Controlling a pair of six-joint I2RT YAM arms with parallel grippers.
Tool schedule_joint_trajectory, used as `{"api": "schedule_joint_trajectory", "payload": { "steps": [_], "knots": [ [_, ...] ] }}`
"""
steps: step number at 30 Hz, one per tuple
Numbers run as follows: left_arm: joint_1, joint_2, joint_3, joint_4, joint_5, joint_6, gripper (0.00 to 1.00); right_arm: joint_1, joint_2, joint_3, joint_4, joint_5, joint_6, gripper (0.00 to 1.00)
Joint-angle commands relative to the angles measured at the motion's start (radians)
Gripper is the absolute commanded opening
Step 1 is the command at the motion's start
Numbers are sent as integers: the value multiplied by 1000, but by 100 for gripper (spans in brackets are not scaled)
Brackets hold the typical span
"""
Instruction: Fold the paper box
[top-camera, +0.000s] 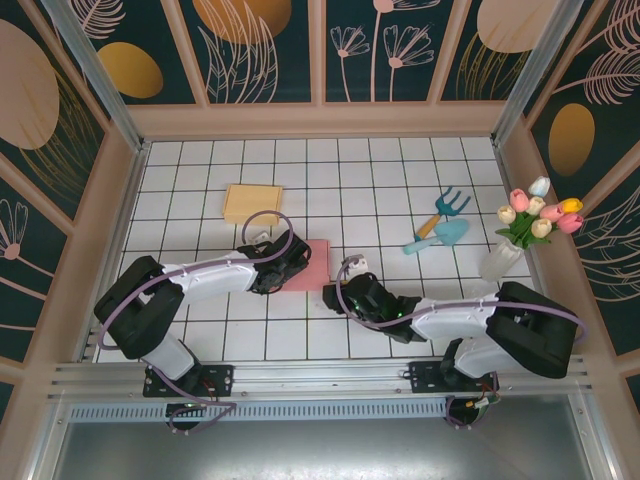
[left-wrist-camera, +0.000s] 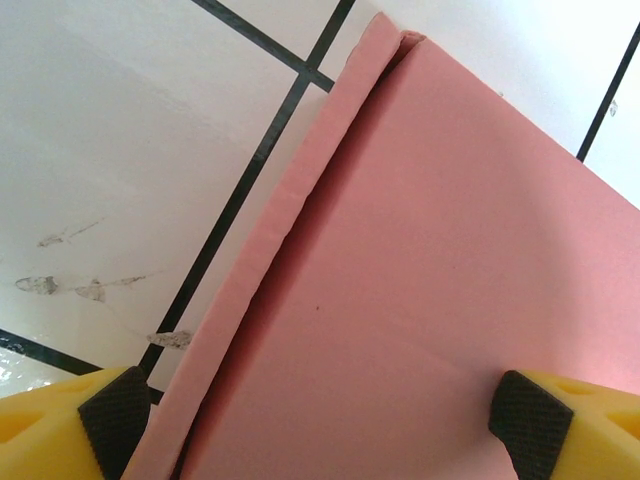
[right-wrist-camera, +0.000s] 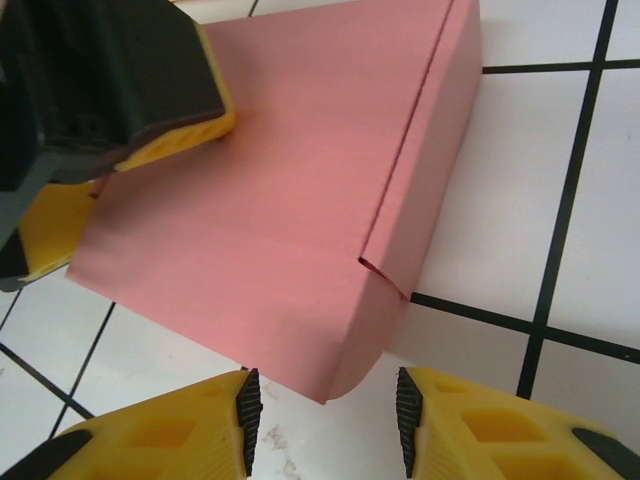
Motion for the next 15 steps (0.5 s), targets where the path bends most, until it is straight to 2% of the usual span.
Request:
{"api": "schedule_joint_trajectory", "payload": {
  "steps": [1,15],
  "knots": [
    [11,74,-41,-98,23,7,92,-9,22,12,49,-48,1,44],
    [10,75,-44,-95,23,9,92,-33,119,34,99,-71,-22,38]
  ]
}}
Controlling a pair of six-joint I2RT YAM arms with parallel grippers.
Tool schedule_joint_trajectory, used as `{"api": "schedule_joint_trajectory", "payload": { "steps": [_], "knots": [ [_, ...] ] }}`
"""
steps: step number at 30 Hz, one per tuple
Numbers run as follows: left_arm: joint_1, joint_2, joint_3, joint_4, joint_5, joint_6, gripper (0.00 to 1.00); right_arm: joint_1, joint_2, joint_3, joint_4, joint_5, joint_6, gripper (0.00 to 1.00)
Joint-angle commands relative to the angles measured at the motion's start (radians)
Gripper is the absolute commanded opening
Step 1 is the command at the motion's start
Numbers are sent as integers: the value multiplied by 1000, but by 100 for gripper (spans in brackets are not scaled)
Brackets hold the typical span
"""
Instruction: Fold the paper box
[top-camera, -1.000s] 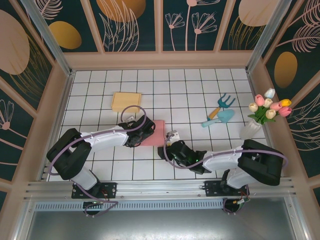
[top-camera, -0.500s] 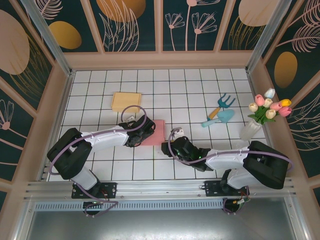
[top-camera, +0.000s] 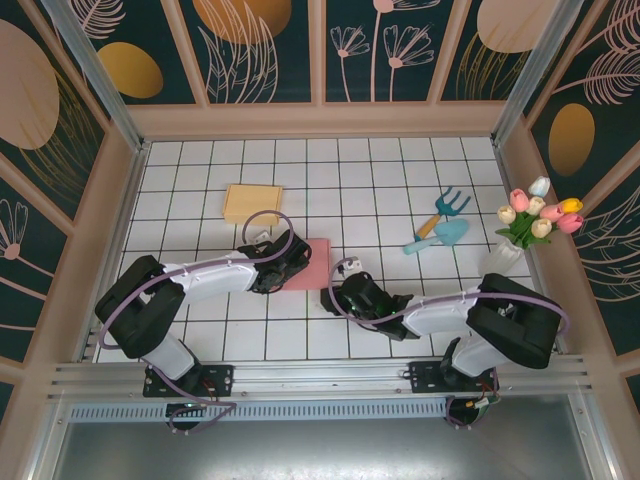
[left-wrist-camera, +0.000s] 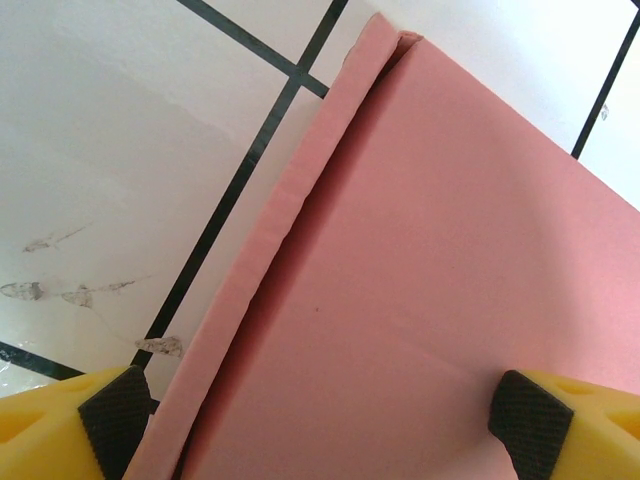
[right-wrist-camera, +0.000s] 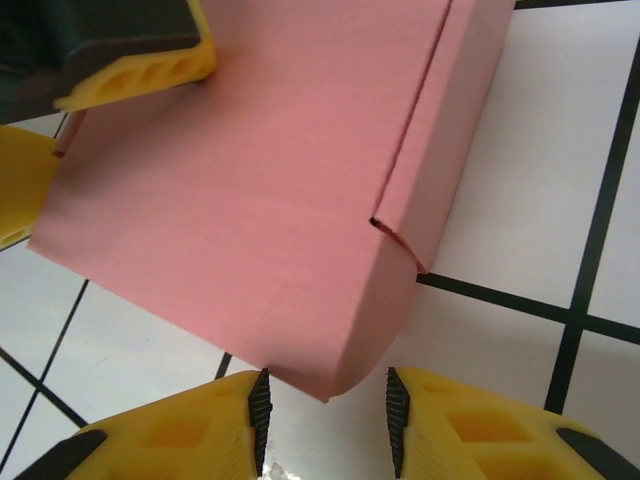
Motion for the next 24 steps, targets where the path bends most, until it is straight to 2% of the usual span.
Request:
{"api": "schedule_joint_trajectory", "payload": {
  "steps": [1,10,17,24],
  "knots": [
    [9,72,-46,-108,24,9,92,-20,19,15,58,-21,-17,38],
    [9,85,-44,-102,25,10,92,-30,-7,-22,138,-86,-14,37],
    [10,89,-43,-98,30,10,92,-34,-29,-3,63,-28,-10,38],
    [9,88,-44,-101,29,10,92,-47,-2,-4,85,-46,-15,38]
  ]
}}
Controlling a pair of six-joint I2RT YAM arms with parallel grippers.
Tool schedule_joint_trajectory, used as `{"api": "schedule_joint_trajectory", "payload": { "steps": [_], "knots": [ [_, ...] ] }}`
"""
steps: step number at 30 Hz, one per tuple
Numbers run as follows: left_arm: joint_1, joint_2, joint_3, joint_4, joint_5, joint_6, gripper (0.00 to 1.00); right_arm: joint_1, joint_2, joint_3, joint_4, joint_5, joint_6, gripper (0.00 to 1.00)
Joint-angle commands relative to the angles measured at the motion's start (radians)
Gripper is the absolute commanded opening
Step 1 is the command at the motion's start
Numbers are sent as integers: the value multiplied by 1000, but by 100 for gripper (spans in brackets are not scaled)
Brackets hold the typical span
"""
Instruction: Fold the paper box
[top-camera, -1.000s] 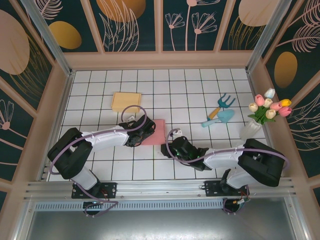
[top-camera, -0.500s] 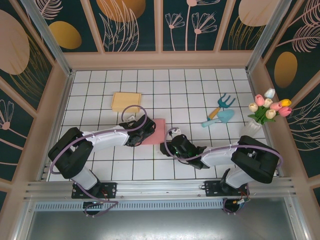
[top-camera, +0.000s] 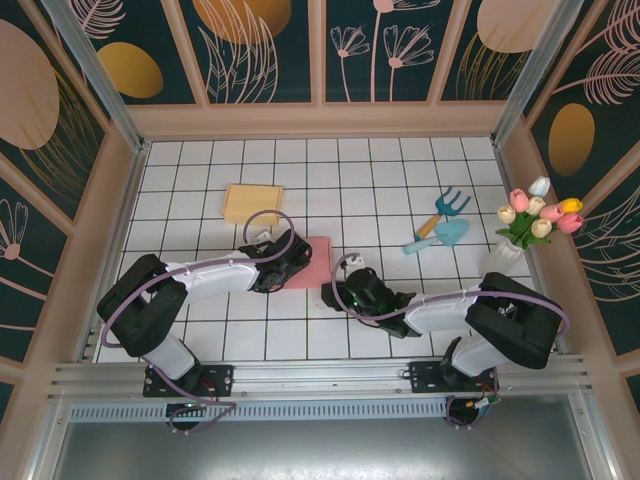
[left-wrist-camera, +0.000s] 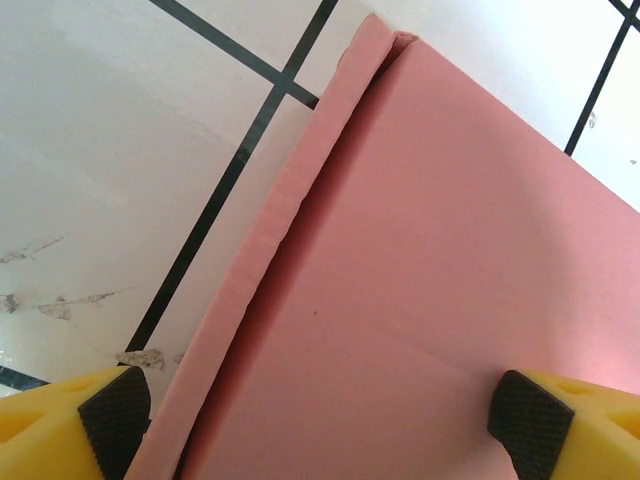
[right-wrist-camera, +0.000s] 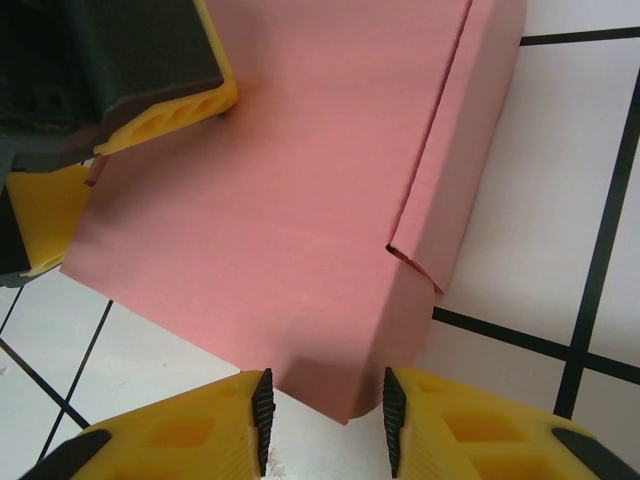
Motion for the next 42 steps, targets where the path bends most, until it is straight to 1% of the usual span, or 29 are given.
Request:
{"api": "schedule_joint_trajectory", "payload": {
  "steps": [1,17,19,21,28,34,42],
  "knots": [
    [10,74,-44,-124,36,10,92,-7,9,11,29,-2,-12,37],
    [9,80,-39,-127,35,13,92,-12,36,18,61,-32,-15,33],
    [9,80,-40,-127,35,13,92,-12,31,18,59,-33,-13,33],
    [9,79,-39,-128,34,13,92,-12,23,16,53,-19,-2,37],
    [9,82,-38,-128,33,13,92,-16,-14,-12,82,6,28,37],
    [9,87,-38,-127,34,13,92,-29,-42,-29,96,0,55,37],
    [9,89,-38,-121,38,12,92,-46,-3,-6,61,-7,60,35]
  ]
}}
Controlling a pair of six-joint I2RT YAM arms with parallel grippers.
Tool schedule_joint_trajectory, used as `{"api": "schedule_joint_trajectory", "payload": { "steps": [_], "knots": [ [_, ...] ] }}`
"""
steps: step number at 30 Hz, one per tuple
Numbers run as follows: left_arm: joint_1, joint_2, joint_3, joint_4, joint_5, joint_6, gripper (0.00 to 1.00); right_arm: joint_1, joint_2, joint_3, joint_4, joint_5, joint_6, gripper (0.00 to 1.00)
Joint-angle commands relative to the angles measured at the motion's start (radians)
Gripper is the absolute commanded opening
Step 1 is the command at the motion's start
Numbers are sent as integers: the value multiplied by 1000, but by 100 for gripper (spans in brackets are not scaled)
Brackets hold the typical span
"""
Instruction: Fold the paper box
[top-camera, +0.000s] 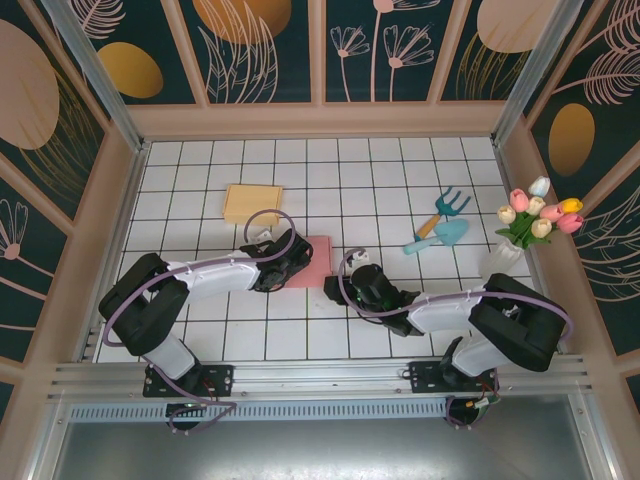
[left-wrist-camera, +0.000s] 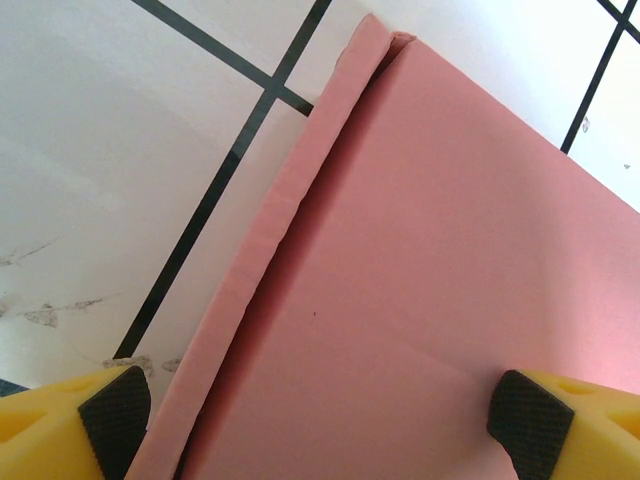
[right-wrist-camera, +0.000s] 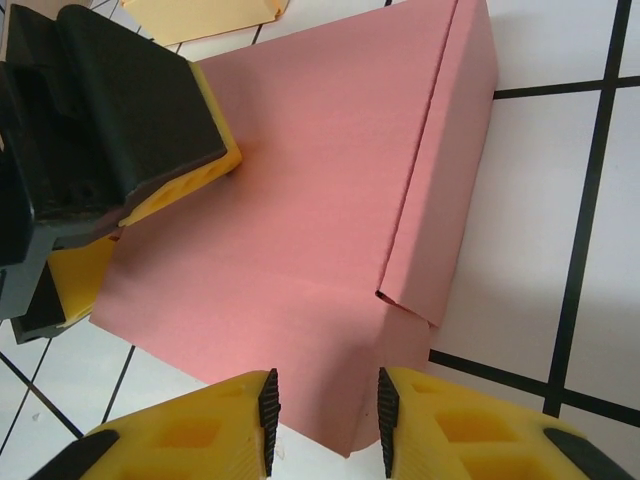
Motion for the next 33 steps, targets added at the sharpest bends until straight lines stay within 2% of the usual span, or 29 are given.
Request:
{"api": "schedule_joint_trajectory", "payload": {
  "steps": [1,10,19,33],
  "knots": [
    [9,79,-44,-128,42,13,92,-7,27,14,10,-5,15,34],
    [10,77,-43,-129,39,15,92,-7,109,41,42,-50,8,29],
    [9,78,-46,-128,37,16,92,0,128,36,3,53,-38,27],
    [9,78,-45,-130,34,16,92,9,141,31,0,94,-53,30]
  ]
}}
